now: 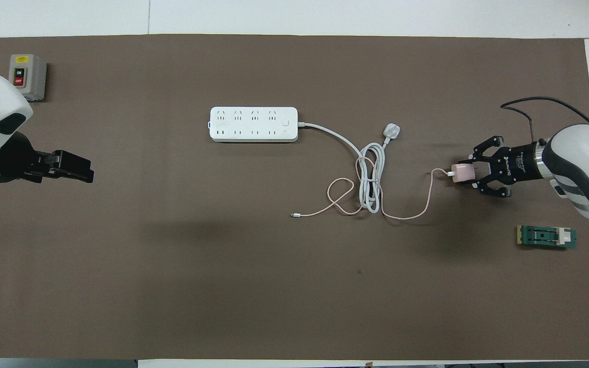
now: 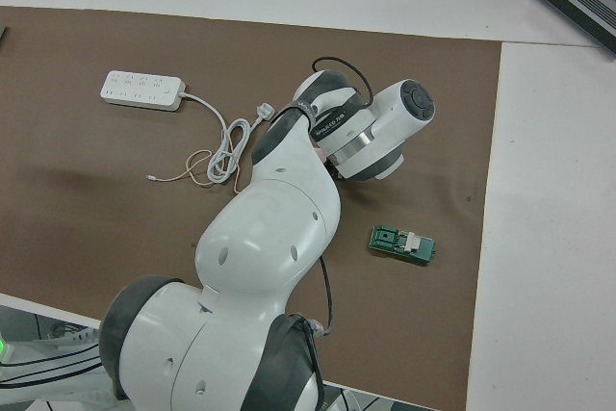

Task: Plug charger into power strip
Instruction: 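Lift the charger with the right gripper while the left gripper reaches forward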

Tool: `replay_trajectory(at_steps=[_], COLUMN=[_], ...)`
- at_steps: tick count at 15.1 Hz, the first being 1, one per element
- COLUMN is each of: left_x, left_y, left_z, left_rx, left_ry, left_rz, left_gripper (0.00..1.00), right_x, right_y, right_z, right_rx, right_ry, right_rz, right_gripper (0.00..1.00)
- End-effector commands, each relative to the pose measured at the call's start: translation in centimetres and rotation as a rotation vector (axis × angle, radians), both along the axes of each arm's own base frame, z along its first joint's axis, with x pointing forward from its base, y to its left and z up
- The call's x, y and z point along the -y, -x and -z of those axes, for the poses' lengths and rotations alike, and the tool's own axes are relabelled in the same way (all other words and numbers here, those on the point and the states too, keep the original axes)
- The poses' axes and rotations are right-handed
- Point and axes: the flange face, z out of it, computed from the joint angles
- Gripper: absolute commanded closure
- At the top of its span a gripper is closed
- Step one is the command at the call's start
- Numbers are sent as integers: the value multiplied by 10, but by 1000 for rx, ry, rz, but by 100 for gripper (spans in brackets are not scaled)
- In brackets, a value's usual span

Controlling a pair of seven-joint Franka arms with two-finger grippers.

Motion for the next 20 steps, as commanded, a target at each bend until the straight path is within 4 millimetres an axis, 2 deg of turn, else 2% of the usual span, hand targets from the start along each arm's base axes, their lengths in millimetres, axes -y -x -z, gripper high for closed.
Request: replay_trajectory(at_steps=[1,2,5,7,8,10,12,15,19,20], left_x=[-4,-10,-5,1,-2,5,5,11,26,31], left_y=[0,-1,-7,-11,-12,-17,-22,-29,-51,-55], left_z=[-4,-2,7,18,24,36,55,95,154,163], left_rx=[1,-7,-36,-49,-55,-84,-113,-83,-140,-144], left_ry=[112,153,332,476,526,658,749,920,1122,1175], left_rz=[-19,-36,-30,-2,-12,-27,-33,12,-87,-116], left_gripper=[0,0,0,0,0,0,0,0,0,0], right_x=[-8,-22,-80,-130,-150,-194,-231,-290,-356,-370], right_y=[-27,-38,-56,-60,-60,-56,-55,-49,-31,-27], right_z=[-61,-84,-144,-167,-176,-186,-204,-210,-215,-224], right_rx=[9,6,-5,-27,-31,-66,-82,-98,-139,-143], right_ry=[-11,23,44,44,44,52,55,55,49,42], right_rz=[-19,-56,-37,-25,-21,15,59,149,215,226], right_gripper=[100,100,100,100,100,100,100,100,100,100])
